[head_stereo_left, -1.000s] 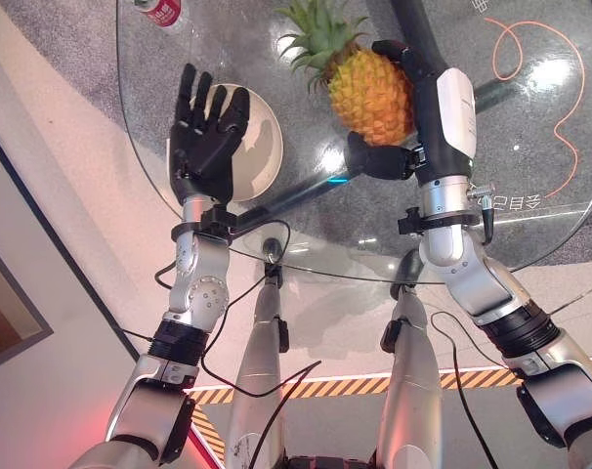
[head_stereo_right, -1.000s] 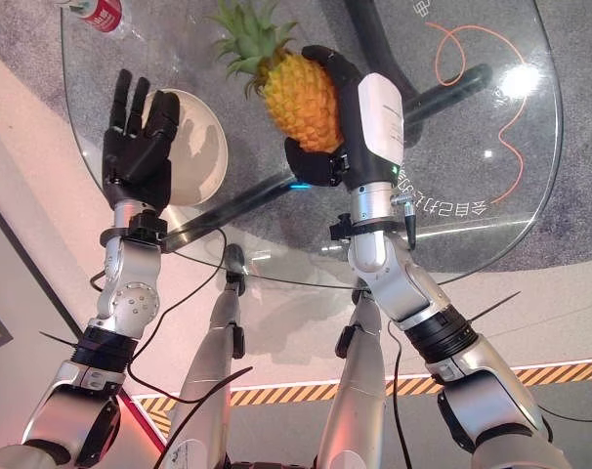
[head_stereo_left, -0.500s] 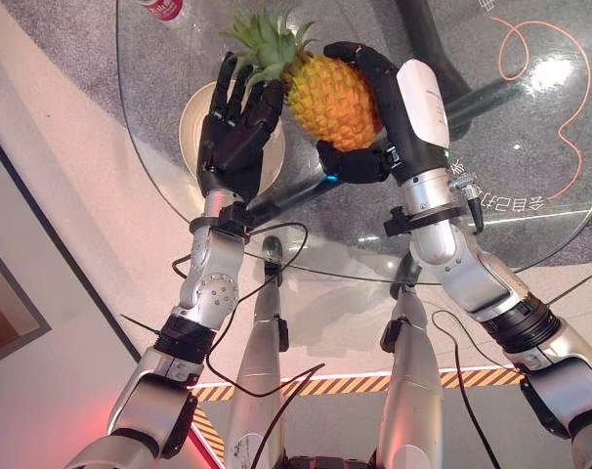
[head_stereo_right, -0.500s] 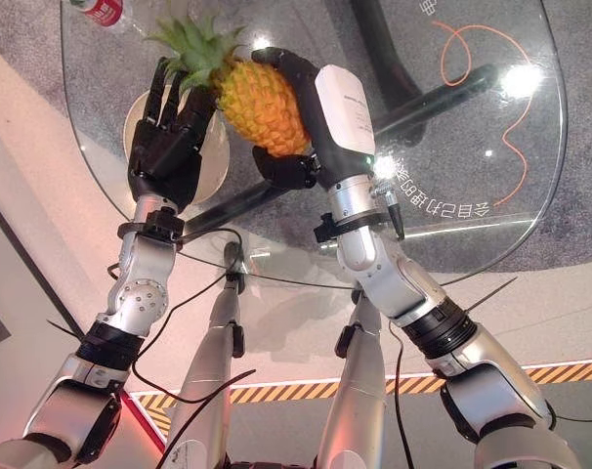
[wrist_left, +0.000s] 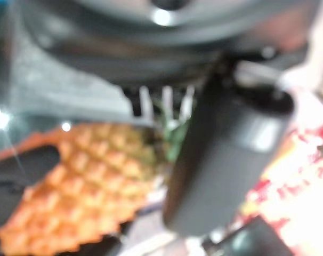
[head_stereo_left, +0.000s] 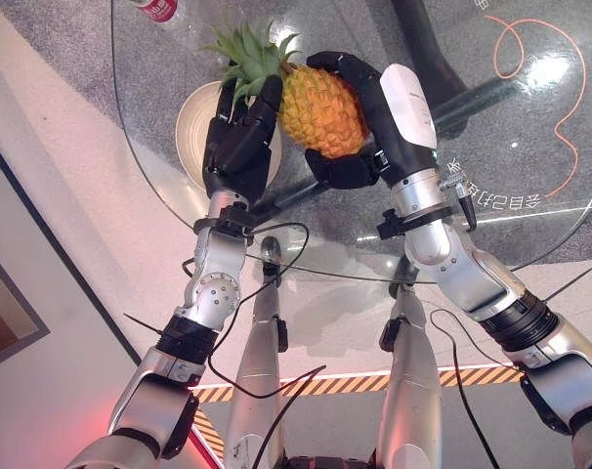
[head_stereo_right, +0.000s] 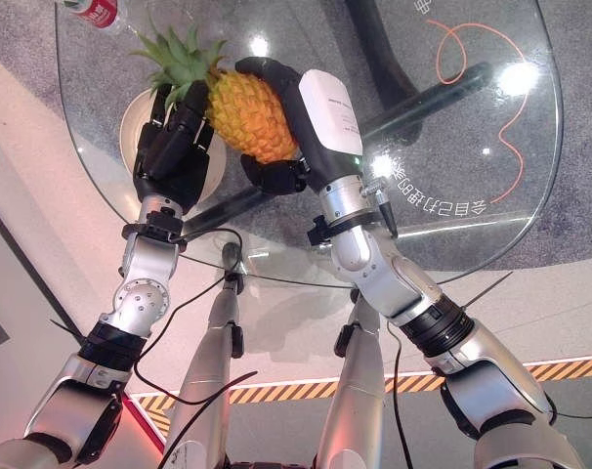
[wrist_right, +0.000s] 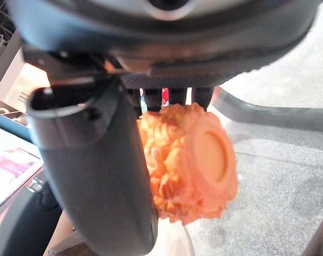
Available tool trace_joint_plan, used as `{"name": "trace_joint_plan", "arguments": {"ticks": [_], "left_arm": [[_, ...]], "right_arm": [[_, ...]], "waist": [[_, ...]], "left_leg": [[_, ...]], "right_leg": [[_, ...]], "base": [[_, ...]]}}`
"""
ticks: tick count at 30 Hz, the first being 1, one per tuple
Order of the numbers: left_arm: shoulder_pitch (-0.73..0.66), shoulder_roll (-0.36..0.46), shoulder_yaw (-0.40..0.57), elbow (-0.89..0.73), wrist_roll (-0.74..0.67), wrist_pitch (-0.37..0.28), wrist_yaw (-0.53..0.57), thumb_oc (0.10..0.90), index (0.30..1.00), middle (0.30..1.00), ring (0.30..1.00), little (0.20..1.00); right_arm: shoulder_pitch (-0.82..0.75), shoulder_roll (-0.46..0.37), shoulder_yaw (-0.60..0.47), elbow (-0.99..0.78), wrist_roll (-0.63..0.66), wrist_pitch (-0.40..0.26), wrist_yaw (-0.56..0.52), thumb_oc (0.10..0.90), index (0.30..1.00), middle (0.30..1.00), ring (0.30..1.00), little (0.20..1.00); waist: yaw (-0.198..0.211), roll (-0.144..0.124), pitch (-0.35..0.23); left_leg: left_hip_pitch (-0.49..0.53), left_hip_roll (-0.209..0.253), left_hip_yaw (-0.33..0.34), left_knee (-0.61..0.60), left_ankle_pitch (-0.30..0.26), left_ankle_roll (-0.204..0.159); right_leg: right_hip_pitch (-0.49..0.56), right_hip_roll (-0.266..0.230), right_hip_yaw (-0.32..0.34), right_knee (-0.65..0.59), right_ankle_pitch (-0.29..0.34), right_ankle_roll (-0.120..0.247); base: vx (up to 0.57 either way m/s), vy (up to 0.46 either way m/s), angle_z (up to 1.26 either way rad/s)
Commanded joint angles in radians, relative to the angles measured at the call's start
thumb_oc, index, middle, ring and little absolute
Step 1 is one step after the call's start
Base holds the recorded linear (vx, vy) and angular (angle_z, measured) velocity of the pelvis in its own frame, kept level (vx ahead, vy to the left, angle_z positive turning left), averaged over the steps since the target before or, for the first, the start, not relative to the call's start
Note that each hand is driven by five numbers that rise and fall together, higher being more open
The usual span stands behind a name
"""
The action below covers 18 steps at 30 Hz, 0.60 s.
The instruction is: Pick up the fruit to the plate
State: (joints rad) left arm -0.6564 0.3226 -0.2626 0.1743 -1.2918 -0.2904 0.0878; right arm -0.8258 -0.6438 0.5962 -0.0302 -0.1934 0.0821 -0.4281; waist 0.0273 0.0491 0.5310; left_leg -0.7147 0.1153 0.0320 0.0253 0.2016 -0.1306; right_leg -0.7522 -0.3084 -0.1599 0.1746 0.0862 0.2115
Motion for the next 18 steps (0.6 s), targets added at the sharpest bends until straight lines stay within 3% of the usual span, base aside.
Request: {"name": "trace_joint_plan", "arguments": {"ticks": [1, 18], "left_arm": [[-0.099, 0.0, -0.012, -0.182, -0.014, -0.073, -0.122, 0.8, 0.9, 0.9, 0.9, 0.9], [-0.101, 0.01, -0.015, -0.193, 0.023, -0.065, -0.101, 0.8, 0.9, 0.9, 0.9, 0.9]], "right_arm": [[-0.158, -0.001, 0.029, -0.234, -0.013, -0.089, 0.005, 0.1, 0.3, 0.3, 0.3, 0.2], [-0.185, -0.015, 0.072, -0.256, -0.052, -0.086, 0.054, 0.1, 0.3, 0.3, 0.3, 0.2]], "waist": [[0.013, -0.012, -0.011], [0.019, -0.013, -0.011]], "left_leg": [[0.046, 0.005, 0.023, 0.018, -0.041, 0.0], [0.041, 0.002, 0.018, 0.018, -0.041, -0.001]], "right_leg": [[0.049, 0.002, -0.062, -0.045, 0.085, 0.014], [0.051, 0.002, -0.065, -0.05, 0.086, 0.014]], "base": [[0.0, 0.0, 0.0], [0.0, 0.0, 0.0]]}}
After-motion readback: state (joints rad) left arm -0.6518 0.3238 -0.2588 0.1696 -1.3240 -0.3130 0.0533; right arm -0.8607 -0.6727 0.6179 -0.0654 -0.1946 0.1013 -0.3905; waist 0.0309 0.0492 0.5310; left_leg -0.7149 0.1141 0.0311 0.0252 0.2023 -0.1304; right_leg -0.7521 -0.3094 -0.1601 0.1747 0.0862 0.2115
